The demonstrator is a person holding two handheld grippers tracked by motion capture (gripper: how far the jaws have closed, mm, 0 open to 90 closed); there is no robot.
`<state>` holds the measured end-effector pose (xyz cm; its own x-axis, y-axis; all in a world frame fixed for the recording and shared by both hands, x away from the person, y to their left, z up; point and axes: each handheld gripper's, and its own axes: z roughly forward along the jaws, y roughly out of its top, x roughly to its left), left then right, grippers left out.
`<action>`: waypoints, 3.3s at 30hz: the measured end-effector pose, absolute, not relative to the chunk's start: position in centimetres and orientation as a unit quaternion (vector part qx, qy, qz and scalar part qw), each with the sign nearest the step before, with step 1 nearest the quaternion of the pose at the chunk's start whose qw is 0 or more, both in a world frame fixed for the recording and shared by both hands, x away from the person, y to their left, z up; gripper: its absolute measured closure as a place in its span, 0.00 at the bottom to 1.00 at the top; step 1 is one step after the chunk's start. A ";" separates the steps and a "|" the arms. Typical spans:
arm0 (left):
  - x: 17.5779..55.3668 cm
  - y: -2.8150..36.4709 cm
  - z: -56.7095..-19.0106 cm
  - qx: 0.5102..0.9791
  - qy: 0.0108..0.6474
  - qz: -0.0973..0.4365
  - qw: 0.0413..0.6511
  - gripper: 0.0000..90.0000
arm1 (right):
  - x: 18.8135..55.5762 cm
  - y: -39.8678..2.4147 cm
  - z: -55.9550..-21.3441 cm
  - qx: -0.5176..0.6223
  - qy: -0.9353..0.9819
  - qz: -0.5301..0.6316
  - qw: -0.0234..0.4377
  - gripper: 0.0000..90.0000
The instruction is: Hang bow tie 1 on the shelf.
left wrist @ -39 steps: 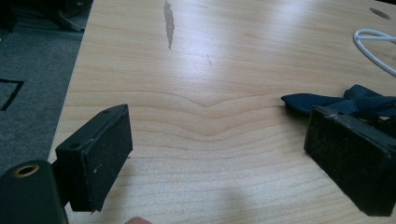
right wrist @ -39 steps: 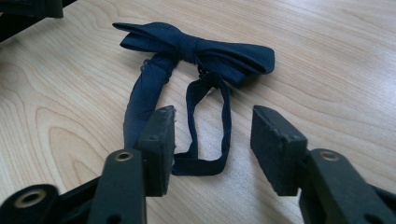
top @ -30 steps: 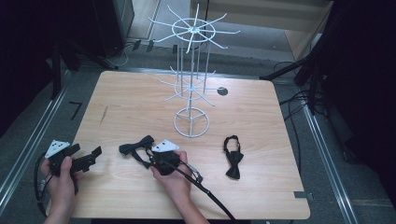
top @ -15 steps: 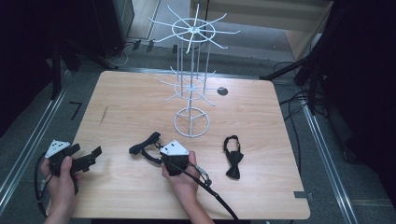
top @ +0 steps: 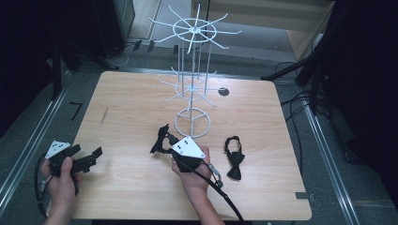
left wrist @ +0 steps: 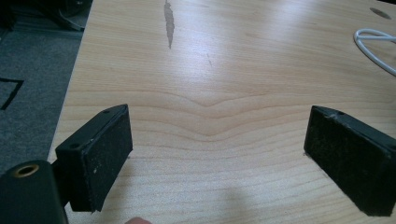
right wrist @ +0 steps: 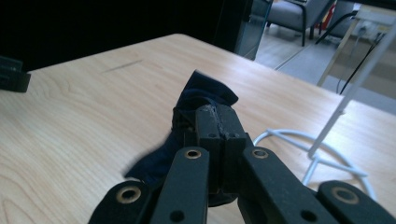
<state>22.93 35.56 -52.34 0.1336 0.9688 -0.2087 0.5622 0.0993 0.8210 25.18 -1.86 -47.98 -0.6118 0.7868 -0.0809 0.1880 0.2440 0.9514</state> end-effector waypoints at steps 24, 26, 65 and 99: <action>23.0 35.5 -52.3 0.626 0.612 0.242 0.419 0.09 | 24.6 -5.3 -43.2 0.329 0.691 0.548 0.337 1.00; 23.0 35.5 -52.3 0.626 0.612 0.242 0.419 0.09 | 24.5 -5.4 -42.8 0.329 0.688 0.551 0.338 1.00; 23.0 35.6 -52.3 0.626 0.612 0.241 0.419 0.09 | 24.8 -6.6 -39.1 0.321 0.672 0.568 0.351 1.00; 23.0 35.5 -52.3 0.627 0.611 0.241 0.418 0.09 | 28.7 -7.2 -40.0 0.361 0.678 0.547 0.332 1.00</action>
<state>22.99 35.52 -52.34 0.1361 0.9684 -0.2089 0.5650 0.0973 0.8193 28.70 -7.17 -39.98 -0.5188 0.8532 -0.0547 0.1270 0.1402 0.9819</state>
